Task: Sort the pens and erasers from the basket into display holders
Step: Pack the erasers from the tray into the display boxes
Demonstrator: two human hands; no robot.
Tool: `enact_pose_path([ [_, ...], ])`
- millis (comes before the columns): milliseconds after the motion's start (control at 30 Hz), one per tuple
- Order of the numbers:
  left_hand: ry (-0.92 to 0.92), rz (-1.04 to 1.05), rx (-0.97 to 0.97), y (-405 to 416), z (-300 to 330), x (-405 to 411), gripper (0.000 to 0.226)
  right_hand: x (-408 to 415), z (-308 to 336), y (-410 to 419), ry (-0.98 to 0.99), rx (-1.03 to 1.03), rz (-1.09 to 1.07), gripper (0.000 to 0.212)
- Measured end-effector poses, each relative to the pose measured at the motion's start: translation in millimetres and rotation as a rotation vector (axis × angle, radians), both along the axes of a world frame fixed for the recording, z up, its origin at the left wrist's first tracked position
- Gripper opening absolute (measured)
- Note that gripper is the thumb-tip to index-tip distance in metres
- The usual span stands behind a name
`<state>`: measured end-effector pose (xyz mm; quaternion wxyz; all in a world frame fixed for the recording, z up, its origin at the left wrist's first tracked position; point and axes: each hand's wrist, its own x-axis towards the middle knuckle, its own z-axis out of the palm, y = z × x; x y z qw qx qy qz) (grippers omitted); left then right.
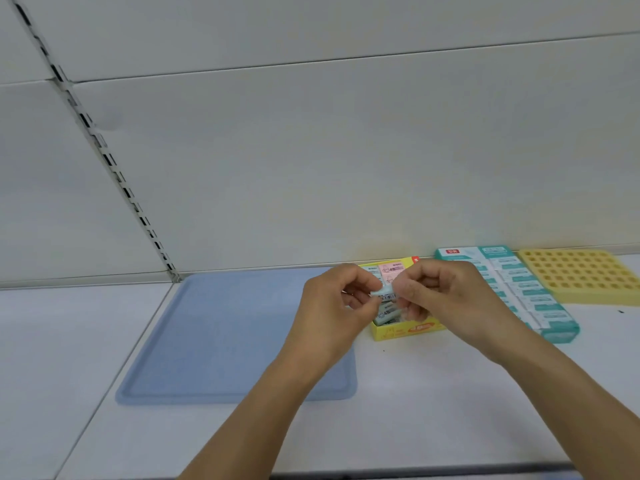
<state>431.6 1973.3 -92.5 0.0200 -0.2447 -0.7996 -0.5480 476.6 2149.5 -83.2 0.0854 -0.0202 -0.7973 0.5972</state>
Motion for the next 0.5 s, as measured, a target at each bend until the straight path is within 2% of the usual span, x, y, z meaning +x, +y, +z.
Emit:
enact_pose_path([
  [67,0.062,0.021,-0.049,3.4,-7.7,-4.0,0.020,-1.4,-2.7,9.7,0.026,0.117,-0.067,0.003],
  [133,0.107,0.051,-0.183,5.5,-13.3,-11.1,0.013,-0.9,-4.3,24.0,0.045,0.375,-0.139,0.009],
  [233,0.161,-0.039,-0.475,10.8,-17.7,-17.9,0.029,4.2,-5.4,36.5,-0.021,0.643,-0.085,0.019],
  [333,0.151,-0.072,-0.616,14.2,-12.8,-25.7,0.027,4.4,-12.4,37.2,-0.064,0.759,-0.064,0.017],
  [500,0.160,-0.080,-0.656,15.1,-11.4,-31.9,0.018,0.2,-17.1,36.1,-0.006,0.815,-0.090,0.019],
])
